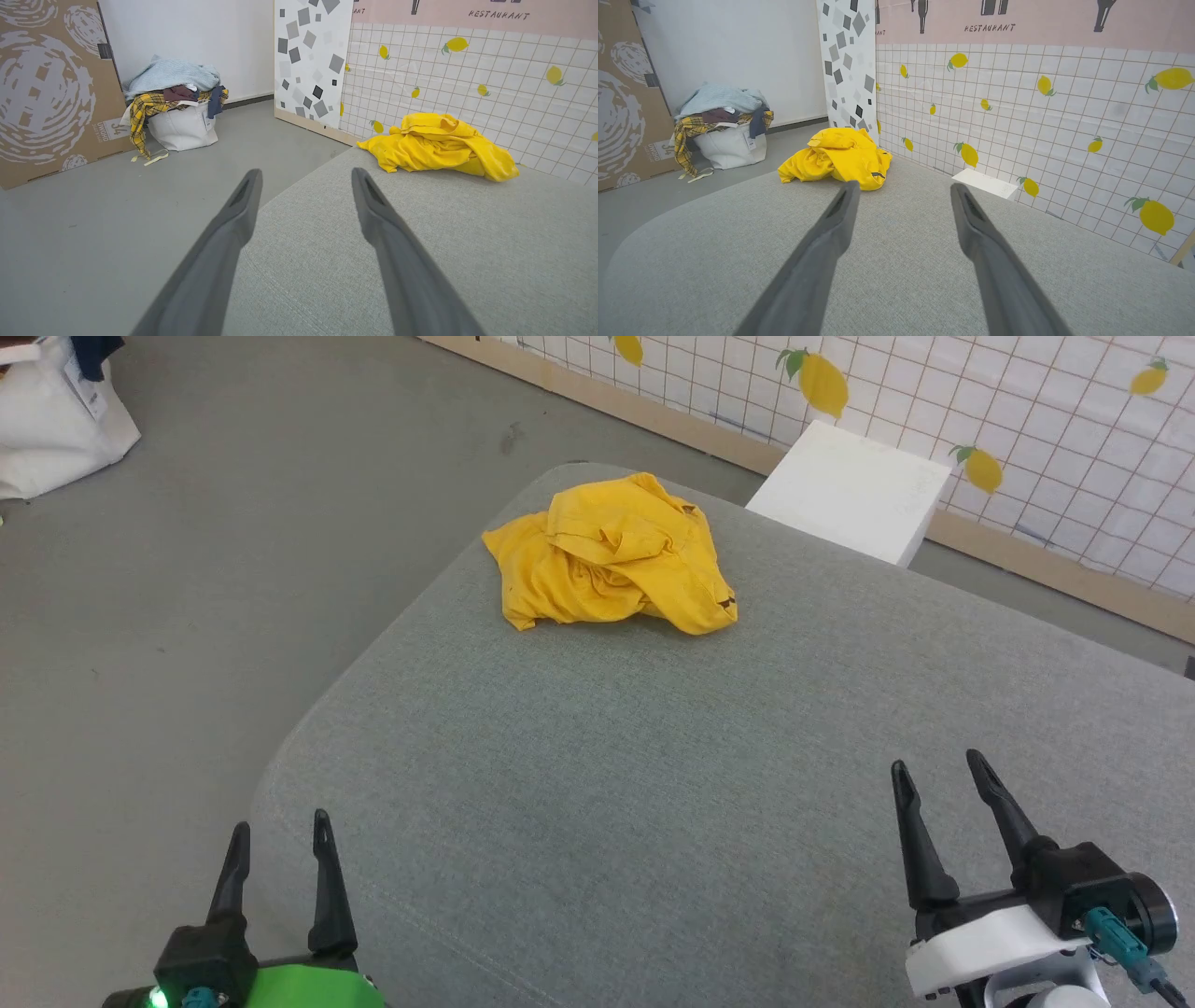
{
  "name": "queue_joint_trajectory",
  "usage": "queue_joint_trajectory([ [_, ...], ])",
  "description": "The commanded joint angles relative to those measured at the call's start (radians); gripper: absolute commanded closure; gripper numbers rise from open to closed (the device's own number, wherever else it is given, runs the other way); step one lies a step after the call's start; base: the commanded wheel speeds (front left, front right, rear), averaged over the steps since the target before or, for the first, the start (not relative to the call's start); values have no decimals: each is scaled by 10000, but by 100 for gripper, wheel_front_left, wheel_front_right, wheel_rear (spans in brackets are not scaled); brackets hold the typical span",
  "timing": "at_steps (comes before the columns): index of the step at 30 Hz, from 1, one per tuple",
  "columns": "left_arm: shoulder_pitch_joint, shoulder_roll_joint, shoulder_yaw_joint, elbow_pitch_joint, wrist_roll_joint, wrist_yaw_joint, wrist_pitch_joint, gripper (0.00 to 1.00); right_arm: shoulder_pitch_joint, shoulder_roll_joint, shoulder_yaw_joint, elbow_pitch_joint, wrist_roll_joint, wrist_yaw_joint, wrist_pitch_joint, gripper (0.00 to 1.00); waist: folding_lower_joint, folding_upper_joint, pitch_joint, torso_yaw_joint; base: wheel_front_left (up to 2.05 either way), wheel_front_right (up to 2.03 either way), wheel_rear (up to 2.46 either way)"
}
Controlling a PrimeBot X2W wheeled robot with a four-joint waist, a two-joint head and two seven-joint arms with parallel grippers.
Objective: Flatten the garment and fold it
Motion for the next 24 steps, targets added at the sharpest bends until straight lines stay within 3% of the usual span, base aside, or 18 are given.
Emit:
queue_joint_trajectory([
  [1, -7, -55, -29, -79, -224, -49, -49, 0, 40, 3, -12, -8, -1, -17, -57, 0, 0, 0, 43, -18, 0, 0, 0],
  [6, -915, 118, -9, -546, -636, -574, -46, 0, -115, 3, -74, -197, -260, -17, -57, 0, 0, 0, 399, -99, 0, 0, 0],
  [14, -4501, 1970, -299, -1344, -786, -1473, 2296, 0, -714, 3, -12, -721, -990, -17, -57, 0, 0, 0, 1569, -559, 0, 0, 0],
  [24, -8936, 3873, -1143, 393, -2068, -1736, 3802, 0, -1667, 3, 466, -1987, -2092, -17, 520, 0, 0, 0, 3594, -1479, 0, 0, 0],
])
